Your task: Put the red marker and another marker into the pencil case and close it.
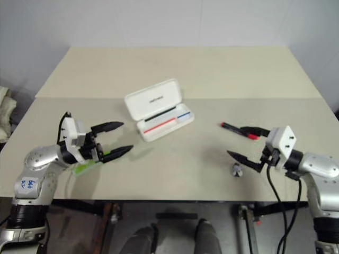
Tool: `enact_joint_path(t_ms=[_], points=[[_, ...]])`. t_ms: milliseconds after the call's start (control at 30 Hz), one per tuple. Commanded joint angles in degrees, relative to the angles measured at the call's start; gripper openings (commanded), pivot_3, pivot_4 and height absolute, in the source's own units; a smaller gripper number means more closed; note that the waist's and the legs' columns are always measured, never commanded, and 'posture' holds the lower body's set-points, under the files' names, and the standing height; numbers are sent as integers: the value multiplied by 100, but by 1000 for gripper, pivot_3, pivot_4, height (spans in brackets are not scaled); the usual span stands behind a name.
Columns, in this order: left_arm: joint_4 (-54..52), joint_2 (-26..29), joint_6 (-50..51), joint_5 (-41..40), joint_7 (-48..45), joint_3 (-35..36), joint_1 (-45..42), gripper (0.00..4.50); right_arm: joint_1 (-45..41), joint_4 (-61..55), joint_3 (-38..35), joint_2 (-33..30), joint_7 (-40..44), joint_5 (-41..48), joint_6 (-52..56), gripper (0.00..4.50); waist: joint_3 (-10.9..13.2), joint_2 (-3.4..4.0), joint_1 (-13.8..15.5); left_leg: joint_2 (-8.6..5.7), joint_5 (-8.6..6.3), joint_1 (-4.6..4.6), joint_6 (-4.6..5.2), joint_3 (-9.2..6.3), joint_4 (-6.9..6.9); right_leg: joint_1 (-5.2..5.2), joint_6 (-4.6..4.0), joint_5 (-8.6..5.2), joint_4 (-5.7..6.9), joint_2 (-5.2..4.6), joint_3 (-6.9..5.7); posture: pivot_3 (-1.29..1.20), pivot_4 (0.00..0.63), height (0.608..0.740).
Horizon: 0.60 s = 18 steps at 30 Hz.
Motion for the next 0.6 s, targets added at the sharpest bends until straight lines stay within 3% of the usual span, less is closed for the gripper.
enact_joint_path(t_ms=[33,467,600], points=[[88,119,-180,-51,-222,108,-138,4440,-18,-407,-210,-192,151,269,201,4500,0,0,-6,3,0,0,0,2,0,0,-1,0,-2,2,0,0,150,740],[359,60,-267,364,-38,-129,-342,4440,-307,-660,401,319,-20,110,299,4500,0,0,11,13,-1,-3,-3,2,5,0,2,11,-14,18,9,0,150,740],[544,35,-288,538,34,-206,-500,3441,-229,-831,548,583,-166,74,285,4500,0,-1,10,18,-3,-4,-5,1,5,0,2,17,-17,25,10,0,150,740]])
